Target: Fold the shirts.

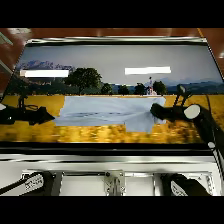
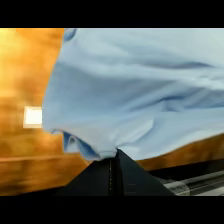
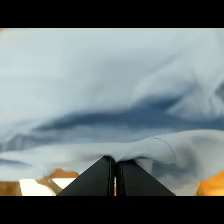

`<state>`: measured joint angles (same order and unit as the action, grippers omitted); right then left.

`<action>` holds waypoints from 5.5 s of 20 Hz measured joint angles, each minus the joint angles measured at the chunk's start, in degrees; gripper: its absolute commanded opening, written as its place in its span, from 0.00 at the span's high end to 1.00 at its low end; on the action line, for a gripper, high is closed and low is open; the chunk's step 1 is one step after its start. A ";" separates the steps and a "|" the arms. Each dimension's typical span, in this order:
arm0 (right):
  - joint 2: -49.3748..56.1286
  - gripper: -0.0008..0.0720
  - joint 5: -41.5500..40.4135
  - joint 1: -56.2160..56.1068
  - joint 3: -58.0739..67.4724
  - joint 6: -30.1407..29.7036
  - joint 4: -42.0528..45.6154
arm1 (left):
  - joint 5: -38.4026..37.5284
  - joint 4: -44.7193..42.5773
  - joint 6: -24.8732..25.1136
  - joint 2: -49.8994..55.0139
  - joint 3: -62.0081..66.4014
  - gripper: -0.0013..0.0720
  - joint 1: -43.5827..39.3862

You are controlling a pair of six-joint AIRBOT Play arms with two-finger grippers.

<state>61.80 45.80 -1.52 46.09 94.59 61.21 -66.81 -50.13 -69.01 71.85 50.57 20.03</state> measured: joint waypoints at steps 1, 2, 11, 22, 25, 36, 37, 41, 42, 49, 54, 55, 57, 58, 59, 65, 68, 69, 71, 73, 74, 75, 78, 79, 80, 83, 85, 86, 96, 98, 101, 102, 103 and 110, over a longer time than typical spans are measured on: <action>1.88 0.91 -0.50 0.00 2.99 0.26 -0.35 | 1.46 0.13 -0.92 1.77 3.06 0.93 -1.79; 4.24 0.91 -0.92 -0.09 5.88 0.35 -0.50 | 3.02 0.15 -1.90 3.69 6.08 0.93 -3.28; 20.74 0.91 -2.80 1.16 14.60 3.98 6.32 | 5.38 -0.28 -10.27 22.58 26.18 0.93 -8.59; 23.96 0.05 -0.11 8.07 15.13 6.25 9.35 | 5.22 -3.41 -11.54 28.50 28.30 0.24 -11.91; 22.88 0.03 2.27 9.94 15.15 0.94 9.51 | 4.15 -3.45 -11.37 28.70 30.23 0.15 -11.56; 30.05 0.03 11.47 21.14 15.15 -10.40 -3.96 | -10.80 3.43 -7.89 23.50 36.85 0.15 -8.76; 31.23 0.04 11.54 20.74 15.28 -11.39 -6.80 | -10.99 4.87 -7.63 23.02 36.96 0.15 -9.31; 34.47 0.90 10.73 18.32 15.02 -15.06 -12.37 | -10.75 10.54 -6.29 21.97 37.18 0.15 -11.78; 34.29 0.91 10.60 17.88 15.04 -16.39 -12.81 | -10.01 11.93 -5.77 21.90 37.22 0.16 -12.72; 23.15 0.91 14.08 17.79 15.13 -20.76 -15.21 | -1.36 15.65 -4.31 25.33 37.22 0.93 -24.68; 12.00 0.91 21.03 17.70 15.13 -18.97 -15.47 | 3.37 16.04 -4.76 31.93 37.22 0.93 -36.96; 10.12 0.91 22.32 17.59 15.13 -18.60 -15.52 | 4.63 16.06 -4.74 33.18 37.22 0.93 -39.43; 6.43 0.91 24.68 17.49 15.13 -17.25 -15.65 | 7.08 16.28 -4.50 34.99 37.22 0.93 -43.85; 4.74 0.91 25.42 17.49 15.13 -16.65 -15.54 | 8.07 16.48 -4.46 35.69 37.22 0.93 -45.77; 3.32 0.91 26.08 17.46 15.13 -15.89 -15.45 | 8.92 16.57 -4.48 36.35 37.22 0.93 -47.45; -1.20 0.91 28.26 17.33 15.10 -13.38 -16.70 | 14.21 21.77 -6.69 40.96 37.22 0.93 -55.76; -1.70 0.91 28.30 17.27 15.10 -13.09 -18.21 | 16.28 24.52 -5.27 41.07 37.24 0.93 -53.77; -1.77 0.91 28.00 16.83 15.10 -12.83 -18.36 | 16.52 24.44 -5.09 40.26 37.24 0.93 -51.87; -1.70 0.91 25.94 14.16 15.10 -12.81 -18.80 | 16.83 21.38 -5.84 37.11 37.24 0.93 -47.21; -0.48 0.91 21.94 9.20 15.10 -12.63 -19.15 | 16.26 16.35 -7.76 32.04 37.24 0.93 -41.64; 0.79 0.91 19.32 5.55 15.10 -12.50 -19.78 | 15.85 13.75 -8.68 28.94 37.24 0.93 -38.45; 2.62 0.91 16.13 1.22 15.13 -12.50 -20.87 | 15.39 11.91 -9.29 25.86 37.24 0.93 -35.41; 10.27 0.91 4.96 -12.35 16.09 -12.96 -24.28 | 13.20 8.48 -10.36 15.82 37.24 0.93 -26.12; 13.90 0.91 0.68 -16.87 17.05 -13.20 -25.88 | 12.35 8.00 -10.58 12.70 37.24 0.93 -23.52; 17.64 0.81 -3.06 -20.65 18.45 -13.29 -27.91 | 11.28 7.45 -10.80 9.57 37.27 0.93 -20.83; 29.18 0.06 -11.41 -29.42 25.09 -14.38 -35.08 | 6.75 6.56 -10.47 2.32 37.27 0.93 -15.45; 34.03 0.06 -13.57 -31.76 28.94 -14.95 -37.77 | 3.52 4.98 -10.08 -0.76 37.27 0.93 -13.38; 35.12 0.06 -13.81 -32.00 30.18 -15.17 -38.45 | 1.99 4.09 -9.92 -1.79 37.27 0.93 -12.83; 29.40 0.06 18.16 -12.90 32.02 -3.65 -1.16 | -3.96 0.15 -8.35 -4.26 36.96 0.93 -11.30; 29.49 0.06 22.84 -9.31 29.38 -3.17 2.75 | -4.13 0.13 -8.31 -4.31 36.96 0.93 -11.30; 31.82 0.06 23.63 -7.58 24.68 -5.38 -0.68 | -4.26 -0.04 -8.22 -4.31 36.96 0.93 -11.58; 33.11 0.06 22.71 -7.65 23.69 -6.45 -3.04 | -4.33 -0.04 -8.17 -4.31 36.96 0.93 -11.74; 34.64 0.06 21.24 -7.87 22.91 -7.50 -5.77 | -4.37 -0.02 -8.17 -4.31 36.96 0.93 -11.89; 41.13 0.91 13.25 -8.61 22.47 -18.40 -28.63 | -4.39 0.07 -8.20 -4.31 36.94 0.93 -14.58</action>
<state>102.94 59.05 -10.13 68.55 76.18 32.58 -71.20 -50.06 -77.21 67.55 87.50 5.45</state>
